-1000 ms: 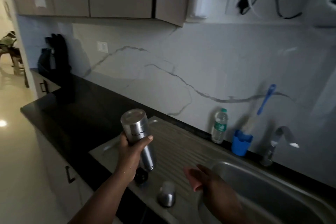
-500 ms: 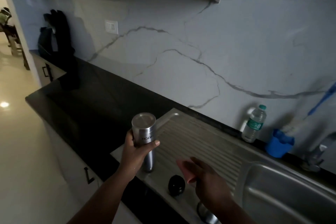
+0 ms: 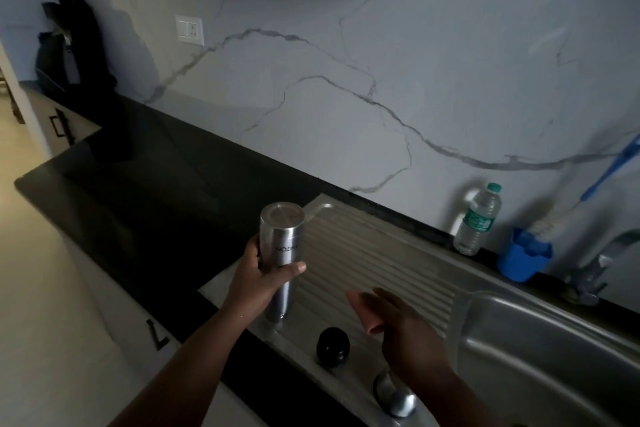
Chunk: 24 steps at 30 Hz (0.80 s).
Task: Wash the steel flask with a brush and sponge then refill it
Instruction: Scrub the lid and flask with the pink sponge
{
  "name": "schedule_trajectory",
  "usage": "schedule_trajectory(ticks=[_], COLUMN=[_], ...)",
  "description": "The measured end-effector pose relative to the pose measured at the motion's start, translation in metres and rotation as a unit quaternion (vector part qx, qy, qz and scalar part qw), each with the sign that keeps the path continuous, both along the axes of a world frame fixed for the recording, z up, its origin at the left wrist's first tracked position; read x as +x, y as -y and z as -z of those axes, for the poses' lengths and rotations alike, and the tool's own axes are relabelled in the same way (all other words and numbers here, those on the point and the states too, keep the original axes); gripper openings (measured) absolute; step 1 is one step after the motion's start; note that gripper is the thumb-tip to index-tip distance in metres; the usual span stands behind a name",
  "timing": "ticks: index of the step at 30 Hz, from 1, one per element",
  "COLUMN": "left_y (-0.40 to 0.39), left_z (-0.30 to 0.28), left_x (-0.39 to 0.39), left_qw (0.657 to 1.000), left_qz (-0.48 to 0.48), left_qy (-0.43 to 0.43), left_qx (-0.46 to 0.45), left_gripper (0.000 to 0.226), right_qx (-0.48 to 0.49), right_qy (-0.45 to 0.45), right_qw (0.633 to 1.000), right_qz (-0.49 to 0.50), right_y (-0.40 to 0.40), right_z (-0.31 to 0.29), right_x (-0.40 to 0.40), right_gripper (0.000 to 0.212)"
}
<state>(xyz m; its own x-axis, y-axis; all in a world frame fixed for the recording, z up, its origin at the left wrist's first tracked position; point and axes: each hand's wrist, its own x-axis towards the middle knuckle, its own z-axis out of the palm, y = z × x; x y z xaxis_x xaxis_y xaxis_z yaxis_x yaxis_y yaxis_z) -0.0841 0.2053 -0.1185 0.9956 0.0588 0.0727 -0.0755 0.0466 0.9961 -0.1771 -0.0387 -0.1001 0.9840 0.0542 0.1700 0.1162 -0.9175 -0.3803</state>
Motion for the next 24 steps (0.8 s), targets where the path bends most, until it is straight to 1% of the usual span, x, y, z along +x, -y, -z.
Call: schedule_trajectory(ticks=[2,3,4,5,6,7,8,9,10,11,12,14,16,18,20,22,24], left_y=[0.001,0.005,0.010,0.016,0.023,0.032,0.045,0.062,0.083,0.108,0.134,0.189,0.244,0.296,0.346,0.392,0.436], left_z=[-0.002,-0.004,-0.007,-0.013,-0.020,-0.029,-0.040,-0.052,-0.060,-0.065,-0.068,-0.064,-0.049,-0.034,-0.024,-0.019,-0.016], left_x=[-0.001,-0.004,-0.008,-0.013,-0.018,-0.023,-0.028,-0.035,-0.042,-0.051,-0.061,-0.081,-0.095,-0.107,-0.120,-0.135,-0.150], left_qw=[1.000,0.998,0.992,0.979,0.954,0.920,0.885,0.857,0.842,0.836,0.836,0.829,0.812,0.789,0.773,0.759,0.734], left_qz=[-0.014,-0.048,-0.102,-0.161,-0.205,-0.226,-0.225,-0.212,-0.185,-0.147,-0.101,-0.003,0.080,0.137,0.185,0.227,0.268], left_qy=[0.016,0.033,0.064,0.117,0.197,0.284,0.358,0.412,0.445,0.464,0.471,0.466,0.449,0.432,0.411,0.392,0.379], left_qx=[0.006,0.010,0.022,0.050,0.095,0.148,0.192,0.225,0.243,0.253,0.262,0.309,0.365,0.414,0.446,0.468,0.495], left_gripper=[0.099,0.107,0.116,0.120,0.118,0.115,0.110,0.106,0.103,0.101,0.099,0.096,0.097,0.097,0.098,0.100,0.103], right_qx=[-0.006,-0.006,-0.004,0.000,0.001,-0.004,-0.011,-0.017,-0.018,-0.019,-0.017,-0.002,0.021,0.003,-0.002,0.024,0.064], right_qy=[-0.006,-0.012,-0.021,-0.026,-0.029,-0.025,-0.018,-0.012,-0.005,-0.003,0.001,0.002,0.015,0.021,0.014,0.015,0.012], right_qw=[1.000,1.000,1.000,0.999,0.999,0.999,0.999,0.998,0.998,0.997,0.997,0.996,0.994,0.989,0.981,0.972,0.954], right_qz=[0.012,0.017,0.022,0.025,0.030,0.036,0.045,0.053,0.062,0.073,0.081,0.089,0.102,0.145,0.195,0.233,0.291], right_y=[0.009,0.015,0.021,0.028,0.034,0.041,0.050,0.059,0.069,0.080,0.093,0.122,0.157,0.198,0.247,0.302,0.351], right_z=[-0.001,-0.002,-0.002,-0.002,-0.004,-0.006,-0.007,-0.009,-0.011,-0.014,-0.016,-0.023,-0.029,-0.036,-0.041,-0.040,-0.042], right_x=[-0.004,-0.006,-0.008,-0.010,-0.014,-0.017,-0.021,-0.025,-0.031,-0.037,-0.043,-0.061,-0.084,-0.111,-0.140,-0.173,-0.205], right_gripper=[0.070,0.074,0.076,0.077,0.077,0.076,0.074,0.071,0.069,0.068,0.066,0.064,0.061,0.058,0.056,0.052,0.043])
